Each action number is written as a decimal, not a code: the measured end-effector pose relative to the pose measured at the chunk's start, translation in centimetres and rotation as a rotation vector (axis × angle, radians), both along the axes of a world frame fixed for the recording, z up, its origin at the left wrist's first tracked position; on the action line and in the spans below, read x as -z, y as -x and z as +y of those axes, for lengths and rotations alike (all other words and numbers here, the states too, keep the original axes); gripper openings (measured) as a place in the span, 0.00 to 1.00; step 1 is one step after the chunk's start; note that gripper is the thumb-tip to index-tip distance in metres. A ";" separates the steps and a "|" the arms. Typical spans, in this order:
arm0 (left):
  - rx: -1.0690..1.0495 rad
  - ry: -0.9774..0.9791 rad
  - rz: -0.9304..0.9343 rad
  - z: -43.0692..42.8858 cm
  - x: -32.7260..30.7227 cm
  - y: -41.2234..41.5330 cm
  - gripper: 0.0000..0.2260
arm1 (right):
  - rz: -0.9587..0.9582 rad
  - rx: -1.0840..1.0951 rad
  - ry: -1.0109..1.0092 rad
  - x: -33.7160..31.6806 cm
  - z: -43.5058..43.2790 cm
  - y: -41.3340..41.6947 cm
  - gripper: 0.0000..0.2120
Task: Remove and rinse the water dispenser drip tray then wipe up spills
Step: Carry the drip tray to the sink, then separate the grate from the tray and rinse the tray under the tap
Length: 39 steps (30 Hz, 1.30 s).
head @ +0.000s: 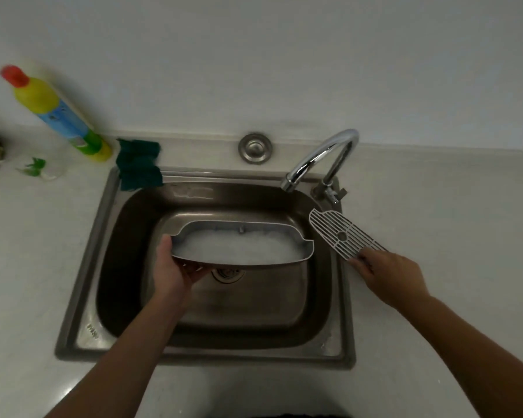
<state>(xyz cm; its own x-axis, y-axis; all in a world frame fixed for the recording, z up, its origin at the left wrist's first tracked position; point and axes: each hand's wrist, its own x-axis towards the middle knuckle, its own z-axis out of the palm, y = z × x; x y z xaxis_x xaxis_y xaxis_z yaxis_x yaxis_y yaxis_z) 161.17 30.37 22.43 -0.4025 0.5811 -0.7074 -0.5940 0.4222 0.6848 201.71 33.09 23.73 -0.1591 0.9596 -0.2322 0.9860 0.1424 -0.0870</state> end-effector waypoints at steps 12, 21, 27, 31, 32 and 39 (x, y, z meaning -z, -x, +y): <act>0.028 -0.068 0.228 -4.1 -3.9 -1.1 0.23 | 0.074 0.191 -0.110 2.3 -2.6 -0.8 0.12; 0.256 -0.217 0.548 -1.9 -5.0 -0.1 0.12 | 0.295 0.224 -0.073 -0.4 -4.3 1.0 0.06; 0.524 -0.359 0.950 -0.2 -6.9 -0.7 0.14 | 0.381 0.175 0.019 -1.0 -3.1 2.6 0.04; 0.793 -0.387 1.267 0.7 -7.3 -1.4 0.19 | 0.389 0.138 0.006 -1.4 -1.6 3.6 0.03; 0.865 -0.418 1.341 0.9 -7.3 -1.4 0.21 | 0.393 0.134 0.009 -1.5 -1.1 3.9 0.03; 1.029 -0.532 1.559 1.4 -5.8 -2.0 0.27 | 0.352 0.110 -0.021 -1.9 2.6 5.1 0.06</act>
